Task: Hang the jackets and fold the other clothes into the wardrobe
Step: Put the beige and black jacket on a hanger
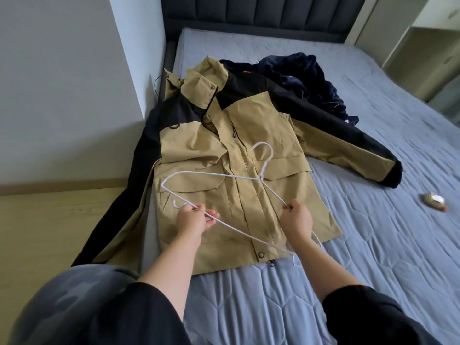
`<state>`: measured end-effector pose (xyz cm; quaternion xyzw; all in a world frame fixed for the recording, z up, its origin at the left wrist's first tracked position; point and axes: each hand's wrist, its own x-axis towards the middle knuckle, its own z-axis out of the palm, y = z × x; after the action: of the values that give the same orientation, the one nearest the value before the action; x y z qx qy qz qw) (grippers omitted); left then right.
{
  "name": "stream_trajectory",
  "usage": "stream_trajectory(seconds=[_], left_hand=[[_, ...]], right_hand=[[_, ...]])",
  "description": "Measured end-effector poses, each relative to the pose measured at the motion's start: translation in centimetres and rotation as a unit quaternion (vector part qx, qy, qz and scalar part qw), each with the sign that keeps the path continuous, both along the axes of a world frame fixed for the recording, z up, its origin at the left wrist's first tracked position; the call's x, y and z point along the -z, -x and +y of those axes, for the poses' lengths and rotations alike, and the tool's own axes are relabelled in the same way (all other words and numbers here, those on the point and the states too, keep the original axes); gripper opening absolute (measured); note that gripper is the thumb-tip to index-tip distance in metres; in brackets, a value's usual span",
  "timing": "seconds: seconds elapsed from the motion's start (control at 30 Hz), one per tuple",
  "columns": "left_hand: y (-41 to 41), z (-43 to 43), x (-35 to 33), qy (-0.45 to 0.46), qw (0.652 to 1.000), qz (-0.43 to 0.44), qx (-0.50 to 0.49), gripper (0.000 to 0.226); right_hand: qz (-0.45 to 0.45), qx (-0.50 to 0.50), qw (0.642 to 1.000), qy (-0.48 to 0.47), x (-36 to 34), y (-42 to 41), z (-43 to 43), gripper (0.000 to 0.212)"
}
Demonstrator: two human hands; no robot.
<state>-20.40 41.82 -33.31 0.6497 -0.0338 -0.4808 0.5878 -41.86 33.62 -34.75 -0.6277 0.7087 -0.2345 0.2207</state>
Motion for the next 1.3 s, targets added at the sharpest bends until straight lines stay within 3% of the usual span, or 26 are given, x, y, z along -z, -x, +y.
stream_trajectory(seconds=[0.1,0.2,0.33,0.5,0.57,0.67,0.77,0.83,0.97,1.07,1.13,1.17,1.23,1.3], left_hand=[[1.1,-0.1,-0.2,0.013,0.998,-0.036,0.057,0.020],[0.5,-0.5,0.1,0.020,0.996,-0.058,0.067,0.021],[-0.9,-1.6,-0.2,0.017,0.994,-0.057,0.096,0.020],[-2.1,-3.6,-0.8,0.020,0.993,0.027,0.111,0.015],[-2.6,-4.7,-0.8,0.018,0.992,0.011,0.123,0.015],[-3.6,-6.3,-0.2,0.013,0.977,-0.135,0.164,0.016],[-5.0,-8.0,0.8,-0.015,0.922,-0.332,0.197,0.031],[-5.9,-9.5,1.4,-0.023,0.897,-0.406,0.175,0.037],[-7.3,-13.3,2.5,-0.009,0.839,-0.500,0.215,0.037],[-7.9,-15.5,2.8,0.011,0.832,-0.520,0.192,0.038],[-8.6,-16.4,3.2,-0.016,0.825,-0.525,0.211,0.048],[-8.9,-16.7,3.5,-0.041,0.804,-0.542,0.240,0.048],[-9.6,-17.3,4.0,-0.082,0.763,-0.579,0.275,0.041],[-9.9,-17.4,3.9,-0.096,0.759,-0.590,0.260,0.030]], right_hand=[[-0.063,-0.032,0.997,0.038,-1.9,-3.7,-0.5,0.019],[-0.103,0.008,0.993,0.060,-3.2,-6.4,-2.1,0.036],[-0.080,0.029,0.995,0.046,-4.7,-8.0,-5.2,0.037],[-0.015,0.030,0.999,0.011,-5.0,-8.0,-10.0,0.032],[0.026,0.054,0.998,-0.002,-4.3,-7.3,-12.1,0.037],[0.052,0.070,0.994,-0.065,-1.9,-5.3,-15.1,0.048],[0.073,0.054,0.979,-0.180,1.6,-3.9,-16.2,0.049],[0.058,0.052,0.975,-0.209,3.6,-3.8,-15.9,0.047],[0.067,0.026,0.977,-0.200,5.6,-4.2,-15.9,0.051],[0.071,0.027,0.978,-0.192,6.3,-4.1,-16.0,0.049],[0.095,0.017,0.978,-0.185,6.8,-3.8,-16.2,0.048],[0.101,0.014,0.978,-0.182,7.0,-3.8,-16.2,0.048],[0.103,0.013,0.978,-0.179,7.2,-3.6,-16.3,0.047],[0.096,0.013,0.979,-0.180,7.1,-3.5,-16.4,0.046]])
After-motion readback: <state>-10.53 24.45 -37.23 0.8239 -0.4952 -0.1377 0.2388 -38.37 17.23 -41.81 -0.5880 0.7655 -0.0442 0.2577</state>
